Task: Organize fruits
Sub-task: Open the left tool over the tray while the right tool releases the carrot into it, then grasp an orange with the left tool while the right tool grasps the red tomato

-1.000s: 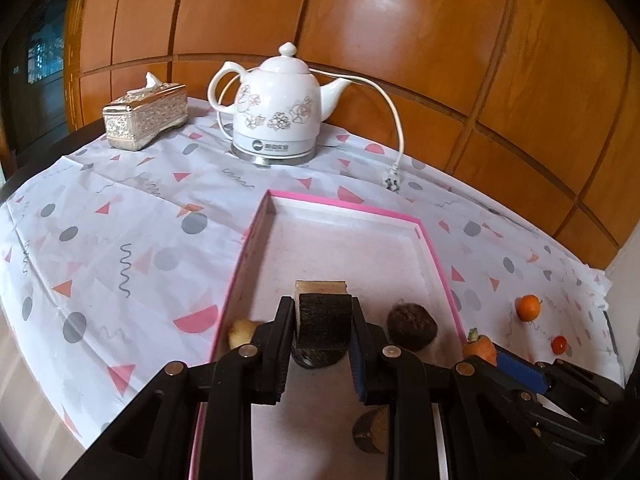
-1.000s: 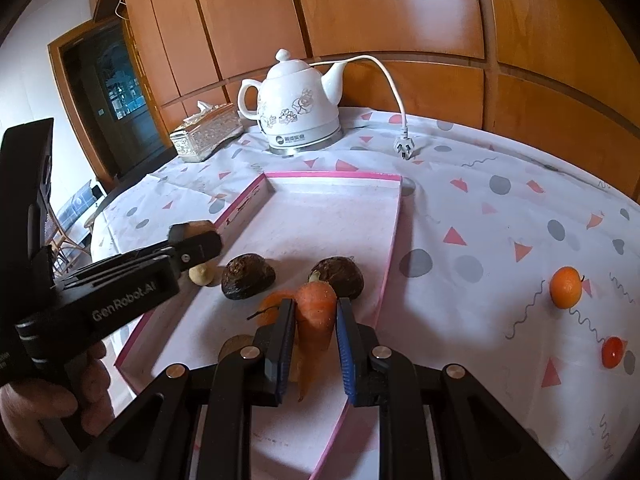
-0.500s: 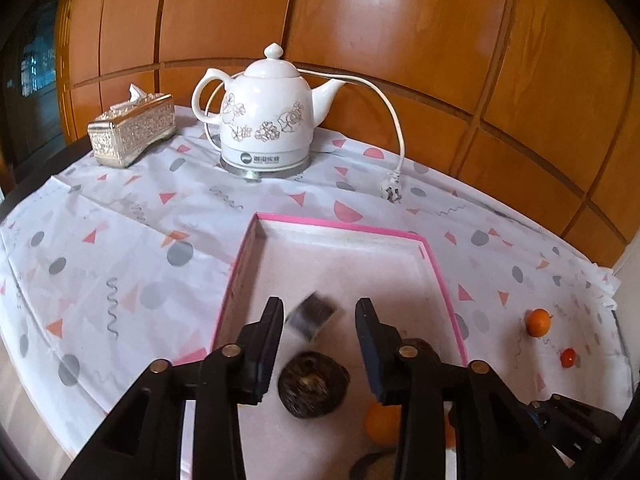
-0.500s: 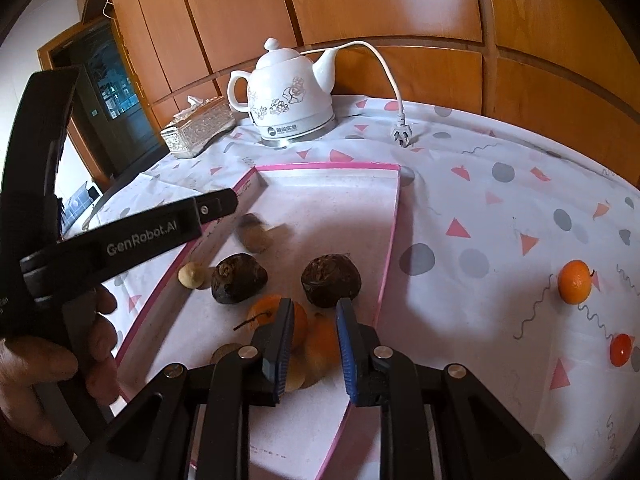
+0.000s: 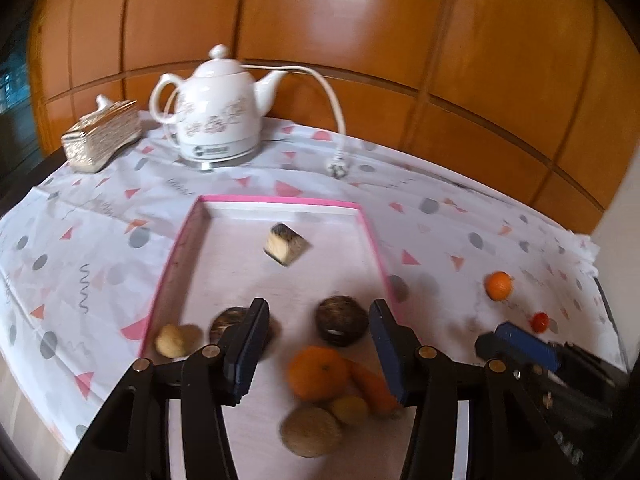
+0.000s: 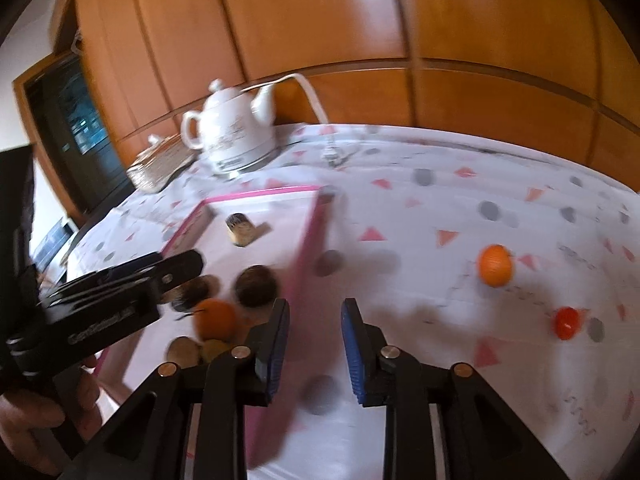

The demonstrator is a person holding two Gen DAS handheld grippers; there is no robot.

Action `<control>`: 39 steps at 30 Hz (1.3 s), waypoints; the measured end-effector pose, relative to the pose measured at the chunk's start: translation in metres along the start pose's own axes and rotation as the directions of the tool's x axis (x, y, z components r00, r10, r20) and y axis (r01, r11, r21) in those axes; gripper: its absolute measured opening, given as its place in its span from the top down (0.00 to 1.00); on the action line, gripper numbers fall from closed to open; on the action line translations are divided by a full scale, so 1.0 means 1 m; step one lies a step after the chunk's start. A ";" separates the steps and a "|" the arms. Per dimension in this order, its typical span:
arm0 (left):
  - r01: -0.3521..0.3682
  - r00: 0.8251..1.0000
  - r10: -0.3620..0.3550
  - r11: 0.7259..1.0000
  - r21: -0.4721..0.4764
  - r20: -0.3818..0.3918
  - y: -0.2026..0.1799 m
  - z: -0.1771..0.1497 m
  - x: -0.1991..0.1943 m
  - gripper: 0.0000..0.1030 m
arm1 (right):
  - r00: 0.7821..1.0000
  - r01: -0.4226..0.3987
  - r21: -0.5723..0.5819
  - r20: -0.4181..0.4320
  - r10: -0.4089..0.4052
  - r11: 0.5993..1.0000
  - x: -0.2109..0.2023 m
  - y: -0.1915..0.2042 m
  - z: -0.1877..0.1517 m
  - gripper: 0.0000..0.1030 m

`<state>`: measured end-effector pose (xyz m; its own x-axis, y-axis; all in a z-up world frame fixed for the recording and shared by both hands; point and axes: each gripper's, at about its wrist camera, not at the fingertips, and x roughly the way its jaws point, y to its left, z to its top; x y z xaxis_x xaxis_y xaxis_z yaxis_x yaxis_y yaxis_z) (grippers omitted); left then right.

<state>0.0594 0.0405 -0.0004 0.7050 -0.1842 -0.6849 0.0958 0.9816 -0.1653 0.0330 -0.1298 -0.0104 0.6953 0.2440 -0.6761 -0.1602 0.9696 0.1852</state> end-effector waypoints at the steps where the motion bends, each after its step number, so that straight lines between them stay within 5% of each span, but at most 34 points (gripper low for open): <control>1: 0.008 1.000 -0.008 1.000 0.013 -0.002 -0.006 0.000 0.000 0.49 | 1.000 0.013 0.013 0.002 -0.013 1.000 -0.002 -0.008 -0.001 0.74; 11: 0.064 0.997 -0.060 0.993 0.100 -0.041 -0.048 -0.005 0.009 0.48 | 0.988 0.152 0.155 0.003 -0.155 0.976 -0.017 -0.080 -0.013 0.74; 23: 0.139 0.988 -0.122 0.973 0.184 -0.098 -0.100 -0.010 0.028 0.43 | 0.947 0.314 0.276 -0.023 -0.321 0.908 -0.030 -0.155 -0.026 0.70; 39: 0.255 0.958 -0.217 0.942 0.216 -0.187 -0.165 -0.010 0.070 0.42 | 0.944 0.330 0.284 -0.085 -0.319 0.900 0.003 -0.188 -0.023 0.69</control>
<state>0.0860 -0.1346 -0.0283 0.5235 -0.3987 -0.7530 0.4224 0.8890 -0.1770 0.0493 -0.3113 -0.0632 0.6479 -0.0774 -0.7578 0.2840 0.9476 0.1460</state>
